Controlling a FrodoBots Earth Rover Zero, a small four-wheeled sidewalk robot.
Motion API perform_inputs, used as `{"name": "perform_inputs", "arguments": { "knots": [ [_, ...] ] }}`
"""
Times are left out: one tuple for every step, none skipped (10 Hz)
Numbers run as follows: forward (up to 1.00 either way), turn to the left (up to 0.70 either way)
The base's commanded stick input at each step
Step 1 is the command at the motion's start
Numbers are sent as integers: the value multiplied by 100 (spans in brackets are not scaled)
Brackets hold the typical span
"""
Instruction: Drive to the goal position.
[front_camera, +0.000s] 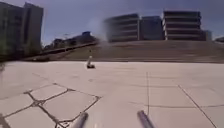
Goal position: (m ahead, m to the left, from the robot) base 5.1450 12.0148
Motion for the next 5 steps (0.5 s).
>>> {"name": "perform_inputs", "arguments": {
  "knots": [
    [100, 27],
    [100, 27],
    [100, 27],
    [100, 27],
    [100, 27]
  ]
}}
